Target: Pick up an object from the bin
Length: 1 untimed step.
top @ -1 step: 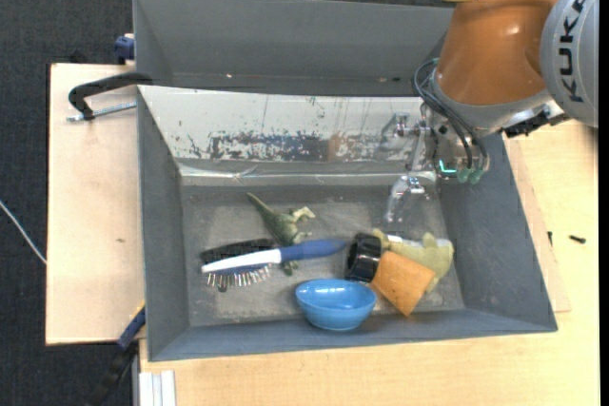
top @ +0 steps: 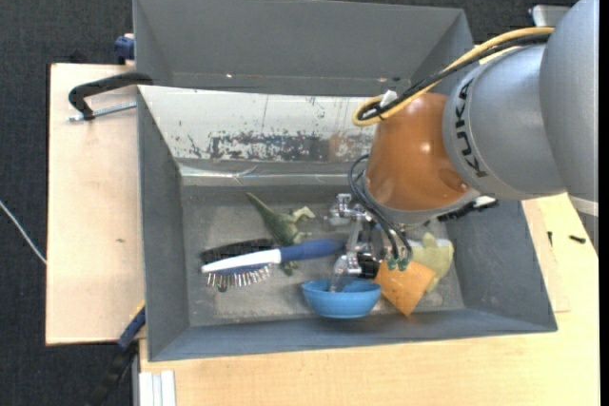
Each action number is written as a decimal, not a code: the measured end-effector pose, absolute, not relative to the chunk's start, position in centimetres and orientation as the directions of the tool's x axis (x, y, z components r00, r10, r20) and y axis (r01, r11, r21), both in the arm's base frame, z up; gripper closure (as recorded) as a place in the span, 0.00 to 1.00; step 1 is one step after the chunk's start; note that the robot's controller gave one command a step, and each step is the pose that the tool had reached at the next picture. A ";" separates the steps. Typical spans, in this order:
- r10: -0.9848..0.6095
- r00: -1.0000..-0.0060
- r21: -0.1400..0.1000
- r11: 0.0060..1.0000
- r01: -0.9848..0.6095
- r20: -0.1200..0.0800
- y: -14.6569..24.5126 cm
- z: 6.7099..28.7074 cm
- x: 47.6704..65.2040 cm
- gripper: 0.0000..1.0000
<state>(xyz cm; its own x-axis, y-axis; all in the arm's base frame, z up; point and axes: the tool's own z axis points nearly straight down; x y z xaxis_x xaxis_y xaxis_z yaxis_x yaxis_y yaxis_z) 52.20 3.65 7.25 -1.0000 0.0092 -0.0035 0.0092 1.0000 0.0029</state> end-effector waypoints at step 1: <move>0.009 -1.000 0.001 1.000 0.009 0.001 3.5 7.4 52.2 1.00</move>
Offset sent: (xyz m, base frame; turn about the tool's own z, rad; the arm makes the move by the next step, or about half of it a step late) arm 0.0000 0.0000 0.0000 0.0000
